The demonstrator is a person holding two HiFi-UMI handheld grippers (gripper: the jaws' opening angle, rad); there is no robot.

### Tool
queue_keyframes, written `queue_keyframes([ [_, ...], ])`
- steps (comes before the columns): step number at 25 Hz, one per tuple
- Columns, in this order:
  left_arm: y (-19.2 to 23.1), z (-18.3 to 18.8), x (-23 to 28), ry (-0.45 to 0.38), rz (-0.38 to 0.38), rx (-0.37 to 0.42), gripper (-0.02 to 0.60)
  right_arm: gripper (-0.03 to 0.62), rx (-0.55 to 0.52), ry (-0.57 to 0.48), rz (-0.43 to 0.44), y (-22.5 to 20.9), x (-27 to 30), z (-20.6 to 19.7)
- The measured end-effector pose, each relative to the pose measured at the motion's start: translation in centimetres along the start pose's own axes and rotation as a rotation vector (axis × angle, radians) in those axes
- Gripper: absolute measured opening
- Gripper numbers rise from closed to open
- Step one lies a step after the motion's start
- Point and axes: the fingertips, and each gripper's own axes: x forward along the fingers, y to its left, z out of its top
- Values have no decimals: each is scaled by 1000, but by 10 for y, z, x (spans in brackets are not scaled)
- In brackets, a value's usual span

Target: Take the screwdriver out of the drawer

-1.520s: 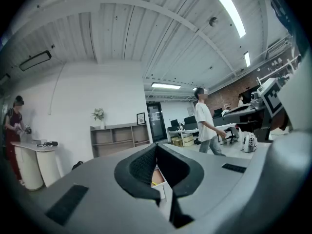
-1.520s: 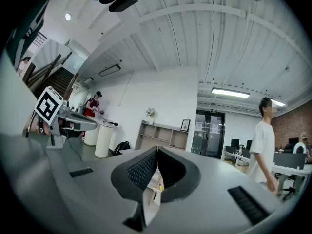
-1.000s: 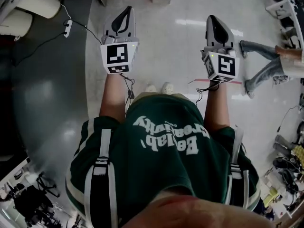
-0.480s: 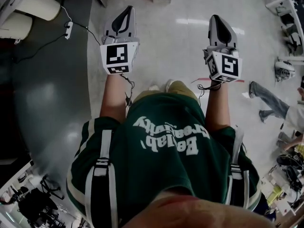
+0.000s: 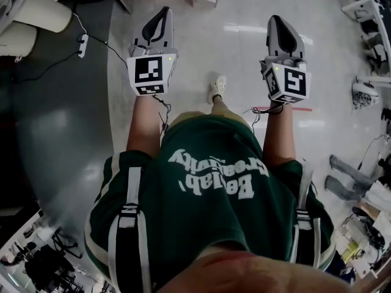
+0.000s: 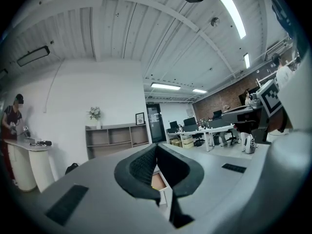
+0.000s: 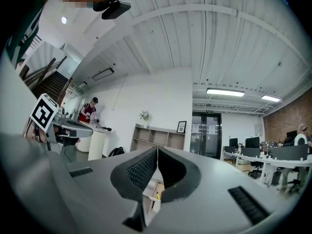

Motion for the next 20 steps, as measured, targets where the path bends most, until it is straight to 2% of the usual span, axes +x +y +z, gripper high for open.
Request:
queue_keyframes([
  [5,9,-3,64,11,22,-6,18,34,5,-14,35,-33,62,-7],
  [13,2,13,168,8,14,6,18,34,8,-27,89,-96,151,-12],
  [20,-2,8,253,1,30,22,18,34,12,-29,133,-148,223,-36],
])
